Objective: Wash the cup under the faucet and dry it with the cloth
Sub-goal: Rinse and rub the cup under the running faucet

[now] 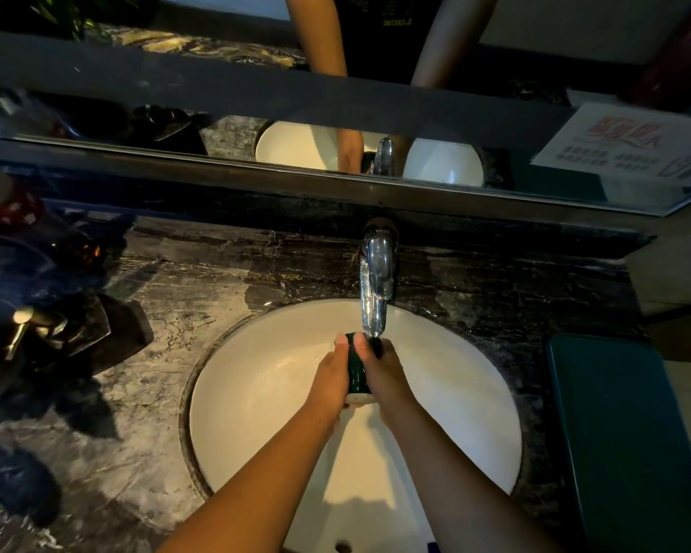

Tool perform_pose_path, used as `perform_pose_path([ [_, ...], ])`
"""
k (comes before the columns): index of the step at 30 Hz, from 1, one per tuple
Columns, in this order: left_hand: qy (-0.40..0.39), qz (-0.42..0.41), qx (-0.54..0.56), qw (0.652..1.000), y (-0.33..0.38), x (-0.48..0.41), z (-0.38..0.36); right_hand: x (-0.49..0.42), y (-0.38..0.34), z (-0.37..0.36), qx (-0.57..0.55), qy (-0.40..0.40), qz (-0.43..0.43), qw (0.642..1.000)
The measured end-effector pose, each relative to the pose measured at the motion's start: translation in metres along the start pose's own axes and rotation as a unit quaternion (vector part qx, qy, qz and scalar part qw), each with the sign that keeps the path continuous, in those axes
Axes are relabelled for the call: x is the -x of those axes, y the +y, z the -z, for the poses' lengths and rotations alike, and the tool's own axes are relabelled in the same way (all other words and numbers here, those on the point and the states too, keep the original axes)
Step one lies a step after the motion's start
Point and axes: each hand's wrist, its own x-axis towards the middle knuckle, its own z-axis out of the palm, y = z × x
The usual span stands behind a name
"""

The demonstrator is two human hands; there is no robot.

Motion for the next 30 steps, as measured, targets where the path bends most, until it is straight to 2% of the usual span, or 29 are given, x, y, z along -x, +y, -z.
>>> perform_pose_path([
  [4,-0.023,0.016,0.084,0.996,-0.001,0.001,0.005,0.001,-0.006,0.006,-0.097,0.003,-0.084,0.992],
  [7,-0.019,0.007,0.099,0.995,-0.004,0.000,0.002,0.001,-0.006,0.010,-0.144,-0.002,-0.092,0.985],
  [10,0.014,0.015,0.057,0.998,-0.005,-0.003,0.001,0.004,-0.006,0.007,-0.146,-0.002,-0.070,0.987],
  [14,0.055,0.012,0.015,0.998,-0.004,-0.004,0.002,0.004,-0.006,0.003,-0.077,-0.004,-0.037,0.996],
  [17,0.028,0.021,0.032,0.999,0.000,0.002,0.000,0.003,-0.004,-0.001,-0.057,-0.020,-0.039,0.997],
  [20,-0.004,0.003,-0.006,1.000,-0.002,0.001,0.000,0.004,-0.004,0.001,-0.054,-0.045,-0.019,0.997],
  [25,-0.016,-0.002,0.016,1.000,-0.004,-0.003,0.003,0.001,-0.008,0.001,-0.042,-0.046,-0.012,0.998],
  [30,-0.044,-0.001,0.060,0.997,-0.002,-0.008,0.007,-0.002,-0.006,0.005,-0.142,-0.016,-0.065,0.988],
])
